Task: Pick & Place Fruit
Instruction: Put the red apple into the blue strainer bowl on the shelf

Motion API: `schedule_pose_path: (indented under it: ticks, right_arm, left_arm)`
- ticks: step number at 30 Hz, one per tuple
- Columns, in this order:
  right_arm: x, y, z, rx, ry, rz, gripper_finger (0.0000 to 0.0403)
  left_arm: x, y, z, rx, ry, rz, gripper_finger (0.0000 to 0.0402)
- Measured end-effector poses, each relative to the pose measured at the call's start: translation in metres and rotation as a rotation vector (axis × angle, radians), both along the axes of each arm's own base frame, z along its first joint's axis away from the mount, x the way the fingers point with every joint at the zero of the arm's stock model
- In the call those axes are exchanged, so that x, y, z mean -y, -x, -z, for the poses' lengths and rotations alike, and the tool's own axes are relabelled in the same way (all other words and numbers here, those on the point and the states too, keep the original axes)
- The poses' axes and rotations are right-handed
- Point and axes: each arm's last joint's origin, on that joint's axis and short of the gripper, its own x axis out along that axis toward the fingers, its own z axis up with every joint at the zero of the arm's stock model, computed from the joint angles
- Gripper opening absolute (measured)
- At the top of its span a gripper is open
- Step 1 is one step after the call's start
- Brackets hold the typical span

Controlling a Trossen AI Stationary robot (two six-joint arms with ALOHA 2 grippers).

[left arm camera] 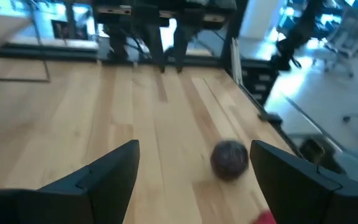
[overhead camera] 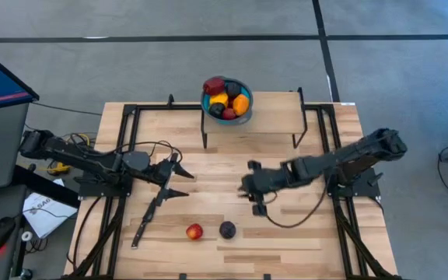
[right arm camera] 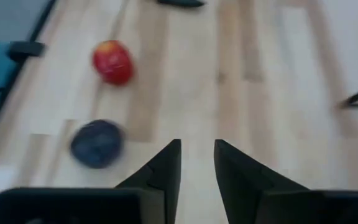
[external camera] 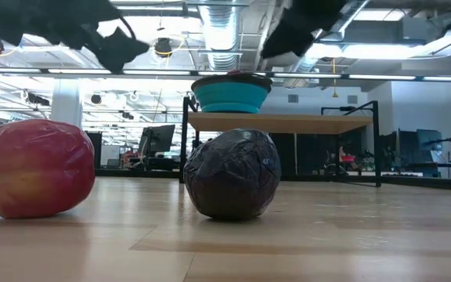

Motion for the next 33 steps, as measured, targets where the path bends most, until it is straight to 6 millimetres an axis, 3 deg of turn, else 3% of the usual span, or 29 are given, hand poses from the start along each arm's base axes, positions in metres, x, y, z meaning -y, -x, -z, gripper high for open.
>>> schedule_pose_path:
  ticks: [5,10,19,23,27,33]
  right_arm:
    - [-0.018,0.006,0.027,0.09,-0.113,0.066,0.0082]
    - [-0.03,0.0,0.045,0.118,-0.051,0.101,0.0081]
    - [-0.027,-0.011,0.08,0.034,0.034,0.145,0.0081]
    - [-0.028,-0.015,0.096,-0.013,0.061,0.138,0.0081]
    - [-0.027,-0.018,0.113,-0.054,0.086,0.134,0.0081]
    - [-0.03,-0.023,0.129,-0.058,0.088,0.131,0.0081]
  left_arm:
    - [0.016,0.01,0.021,-0.098,-0.005,0.098,0.0298]
    - [0.038,0.01,0.021,-0.219,0.104,0.04,0.0298]
    - [0.065,-0.033,0.029,-0.567,0.228,-0.068,0.0298]
    - [0.069,-0.049,0.039,-0.712,0.42,-0.051,0.0299]
    - [0.065,-0.056,0.05,-0.834,0.56,-0.068,0.0308]
    - [0.071,-0.059,0.053,-0.86,0.586,0.044,0.0344]
